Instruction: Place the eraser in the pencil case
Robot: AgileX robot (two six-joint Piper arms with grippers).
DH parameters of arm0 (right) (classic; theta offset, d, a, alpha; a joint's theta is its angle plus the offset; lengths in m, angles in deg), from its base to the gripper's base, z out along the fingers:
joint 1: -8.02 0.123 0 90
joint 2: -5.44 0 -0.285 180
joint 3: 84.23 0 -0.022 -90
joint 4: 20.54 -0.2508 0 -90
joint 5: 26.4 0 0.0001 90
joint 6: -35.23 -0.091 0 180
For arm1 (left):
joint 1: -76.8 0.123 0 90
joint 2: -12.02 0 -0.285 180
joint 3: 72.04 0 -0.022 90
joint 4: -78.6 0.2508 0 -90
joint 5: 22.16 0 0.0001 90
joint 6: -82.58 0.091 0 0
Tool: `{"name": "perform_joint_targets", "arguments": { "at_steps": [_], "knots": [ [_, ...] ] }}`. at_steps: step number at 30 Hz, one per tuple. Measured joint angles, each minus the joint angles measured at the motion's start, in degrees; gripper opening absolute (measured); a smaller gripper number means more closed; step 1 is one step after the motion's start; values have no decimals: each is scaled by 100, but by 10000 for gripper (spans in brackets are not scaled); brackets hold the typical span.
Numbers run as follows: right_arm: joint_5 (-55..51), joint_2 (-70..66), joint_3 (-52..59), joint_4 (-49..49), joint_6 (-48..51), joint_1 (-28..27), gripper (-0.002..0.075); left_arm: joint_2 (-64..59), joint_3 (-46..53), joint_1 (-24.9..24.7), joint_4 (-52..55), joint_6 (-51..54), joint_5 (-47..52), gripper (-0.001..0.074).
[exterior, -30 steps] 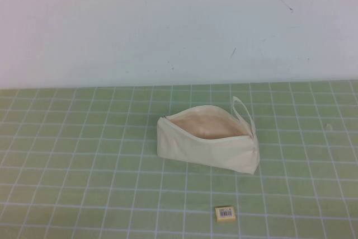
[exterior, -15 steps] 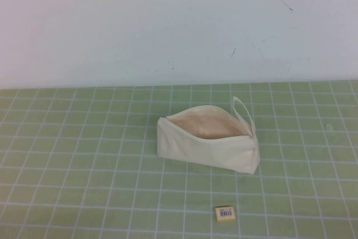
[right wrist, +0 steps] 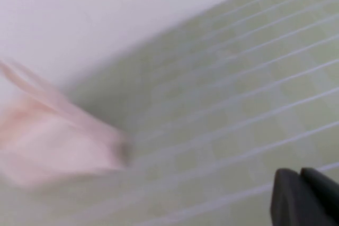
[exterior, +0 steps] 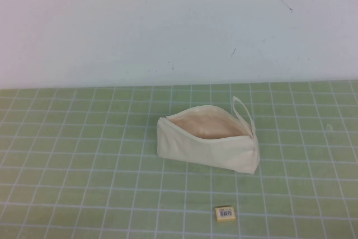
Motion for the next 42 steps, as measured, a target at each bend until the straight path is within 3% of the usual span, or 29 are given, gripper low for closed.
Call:
{"name": "perform_joint_targets", "arguments": {
  "at_steps": [3, 5, 11, 17, 23, 33, 37, 42],
  "knots": [
    [-27, 0, 0, -1727, -197, 0, 10, 0, 0, 0, 0, 0, 0, -3],
    [40, 0, 0, -2349, -197, 0, 11, 0, 0, 0, 0, 0, 0, -3],
    [306, 0, 0, -2721, -88, 0, 10, 0, 0, 0, 0, 0, 0, -3],
    [-466, -39, -284, -2729, 1350, 0, 11, 0, 0, 0, 0, 0, 0, -3],
    [-1704, -1274, -1323, -1792, 1908, 0, 10, 0, 0, 0, 0, 0, 0, -3],
    [-4230, -4315, -4433, 375, 2364, 0, 10, 0, 0, 0, 0, 0, 0, -3],
    [-4432, -4971, -5055, 420, 2398, 31, 10, 0, 0, 0, 0, 0, 0, -3],
    [-4433, -5641, -5646, 638, 2306, 700, 10, 0, 0, 0, 0, 0, 0, -3]
  ]
}}
